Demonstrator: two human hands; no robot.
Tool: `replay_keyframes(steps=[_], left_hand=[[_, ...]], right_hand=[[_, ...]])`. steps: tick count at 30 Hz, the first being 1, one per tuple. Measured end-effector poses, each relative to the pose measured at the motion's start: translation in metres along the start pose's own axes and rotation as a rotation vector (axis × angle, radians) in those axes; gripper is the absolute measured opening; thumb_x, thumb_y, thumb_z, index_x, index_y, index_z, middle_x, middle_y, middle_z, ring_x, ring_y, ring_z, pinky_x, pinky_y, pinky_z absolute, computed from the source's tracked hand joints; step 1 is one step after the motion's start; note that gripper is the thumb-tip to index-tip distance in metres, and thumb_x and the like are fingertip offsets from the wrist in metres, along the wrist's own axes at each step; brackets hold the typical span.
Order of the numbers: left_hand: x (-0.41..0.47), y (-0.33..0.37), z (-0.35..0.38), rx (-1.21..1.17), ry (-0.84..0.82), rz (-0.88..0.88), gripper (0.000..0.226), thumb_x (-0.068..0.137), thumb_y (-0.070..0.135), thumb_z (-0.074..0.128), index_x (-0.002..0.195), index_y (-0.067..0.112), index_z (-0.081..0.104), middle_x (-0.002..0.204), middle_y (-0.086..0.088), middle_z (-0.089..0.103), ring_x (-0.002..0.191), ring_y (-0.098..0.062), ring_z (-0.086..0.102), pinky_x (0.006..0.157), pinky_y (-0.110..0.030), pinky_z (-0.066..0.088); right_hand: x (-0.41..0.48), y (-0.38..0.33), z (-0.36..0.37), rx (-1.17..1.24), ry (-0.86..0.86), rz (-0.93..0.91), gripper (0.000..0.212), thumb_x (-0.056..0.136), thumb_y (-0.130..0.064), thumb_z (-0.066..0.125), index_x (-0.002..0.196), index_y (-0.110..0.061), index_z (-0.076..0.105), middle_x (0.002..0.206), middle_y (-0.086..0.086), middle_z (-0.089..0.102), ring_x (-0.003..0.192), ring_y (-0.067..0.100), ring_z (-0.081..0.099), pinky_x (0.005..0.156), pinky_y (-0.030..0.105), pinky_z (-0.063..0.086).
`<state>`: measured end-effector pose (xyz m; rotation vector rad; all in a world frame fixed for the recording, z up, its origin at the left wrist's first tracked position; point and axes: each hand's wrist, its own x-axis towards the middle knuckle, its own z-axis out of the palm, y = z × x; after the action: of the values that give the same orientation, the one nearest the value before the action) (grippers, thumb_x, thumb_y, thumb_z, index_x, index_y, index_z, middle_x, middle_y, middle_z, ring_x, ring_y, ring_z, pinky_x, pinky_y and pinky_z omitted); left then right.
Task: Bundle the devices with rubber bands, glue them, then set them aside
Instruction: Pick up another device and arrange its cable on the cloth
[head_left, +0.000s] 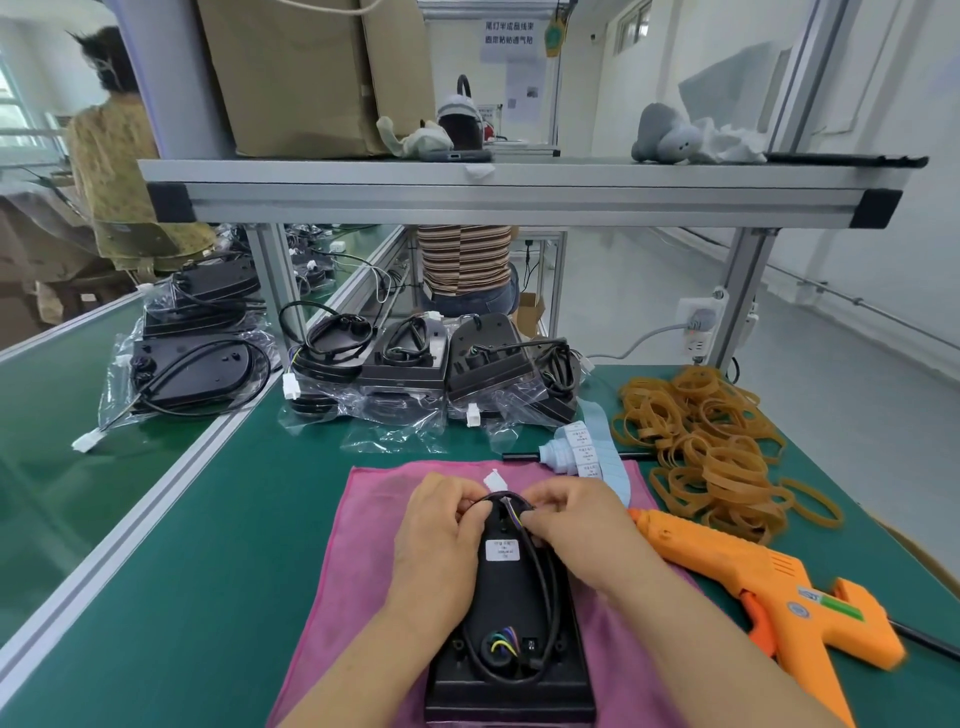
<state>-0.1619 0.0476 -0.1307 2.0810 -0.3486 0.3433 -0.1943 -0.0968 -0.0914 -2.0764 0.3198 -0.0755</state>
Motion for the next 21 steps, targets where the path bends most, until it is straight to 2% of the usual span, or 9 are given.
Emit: replay_keyframes(steps=[2, 5, 9, 11, 13, 17, 19, 21], left_hand=[[0.000, 0.001, 0.001, -0.009, -0.016, -0.001, 0.016, 0.090, 0.017, 0.067, 0.080, 0.027, 0.060, 0.084, 0.012, 0.056, 0.087, -0.011, 0.054, 0.081, -0.034, 0.047], [0.000, 0.002, 0.001, -0.016, -0.021, -0.018, 0.014, 0.090, 0.017, 0.067, 0.081, 0.027, 0.062, 0.084, 0.010, 0.056, 0.087, -0.011, 0.054, 0.080, -0.036, 0.047], [0.000, 0.003, 0.002, 0.001, 0.007, -0.024, 0.011, 0.089, 0.016, 0.068, 0.082, 0.023, 0.064, 0.084, 0.009, 0.056, 0.086, -0.015, 0.054, 0.079, -0.039, 0.047], [0.001, 0.002, 0.002, 0.020, 0.012, -0.028, 0.010, 0.089, 0.015, 0.068, 0.083, 0.022, 0.064, 0.085, 0.009, 0.055, 0.087, -0.016, 0.054, 0.080, -0.039, 0.047], [0.000, 0.001, 0.002, 0.026, 0.010, -0.031, 0.010, 0.089, 0.013, 0.068, 0.083, 0.021, 0.065, 0.087, 0.009, 0.055, 0.089, -0.017, 0.053, 0.081, -0.040, 0.047], [0.000, 0.002, 0.002, 0.044, 0.018, -0.029, 0.010, 0.089, 0.012, 0.068, 0.083, 0.020, 0.066, 0.087, 0.008, 0.055, 0.089, -0.017, 0.052, 0.082, -0.039, 0.045], [0.001, 0.002, 0.002, 0.051, 0.028, -0.028, 0.008, 0.089, 0.012, 0.068, 0.086, 0.019, 0.067, 0.089, 0.008, 0.055, 0.091, -0.017, 0.051, 0.083, -0.038, 0.045], [0.000, 0.002, 0.002, 0.041, 0.053, -0.020, 0.009, 0.090, 0.010, 0.067, 0.093, 0.019, 0.067, 0.093, 0.010, 0.054, 0.096, -0.017, 0.051, 0.086, -0.035, 0.044]], right_hand=[[0.003, 0.002, -0.002, 0.168, -0.066, 0.062, 0.024, 0.086, -0.004, 0.067, 0.105, -0.019, 0.064, 0.065, -0.001, 0.063, 0.058, 0.007, 0.060, 0.069, 0.026, 0.052], [0.006, 0.002, -0.003, 0.190, -0.147, 0.055, 0.031, 0.090, -0.002, 0.066, 0.117, -0.017, 0.059, 0.070, -0.001, 0.064, 0.060, 0.004, 0.060, 0.067, 0.018, 0.050], [0.010, 0.003, -0.002, 0.205, -0.208, 0.015, 0.020, 0.091, -0.001, 0.064, 0.109, -0.010, 0.066, 0.083, 0.001, 0.072, 0.073, 0.008, 0.064, 0.070, 0.017, 0.053], [0.013, 0.003, -0.001, 0.091, -0.188, -0.034, 0.016, 0.091, -0.006, 0.066, 0.103, -0.015, 0.070, 0.073, -0.007, 0.067, 0.063, -0.001, 0.059, 0.061, 0.010, 0.047], [0.015, 0.003, 0.001, -0.083, -0.138, -0.095, 0.013, 0.089, -0.013, 0.068, 0.097, -0.023, 0.070, 0.066, -0.013, 0.059, 0.056, -0.004, 0.051, 0.057, 0.008, 0.041], [0.022, 0.002, 0.004, -0.200, -0.088, -0.151, 0.019, 0.083, -0.014, 0.073, 0.085, -0.031, 0.066, 0.072, -0.014, 0.063, 0.063, -0.003, 0.054, 0.063, 0.013, 0.043], [0.024, 0.002, 0.005, -0.148, -0.095, -0.149, 0.024, 0.080, -0.008, 0.074, 0.092, -0.029, 0.068, 0.073, -0.013, 0.064, 0.062, -0.004, 0.055, 0.062, 0.010, 0.045], [0.025, 0.005, 0.007, -0.046, -0.119, -0.132, 0.036, 0.078, -0.001, 0.073, 0.103, -0.026, 0.066, 0.074, -0.012, 0.065, 0.064, -0.003, 0.057, 0.072, 0.017, 0.051]])
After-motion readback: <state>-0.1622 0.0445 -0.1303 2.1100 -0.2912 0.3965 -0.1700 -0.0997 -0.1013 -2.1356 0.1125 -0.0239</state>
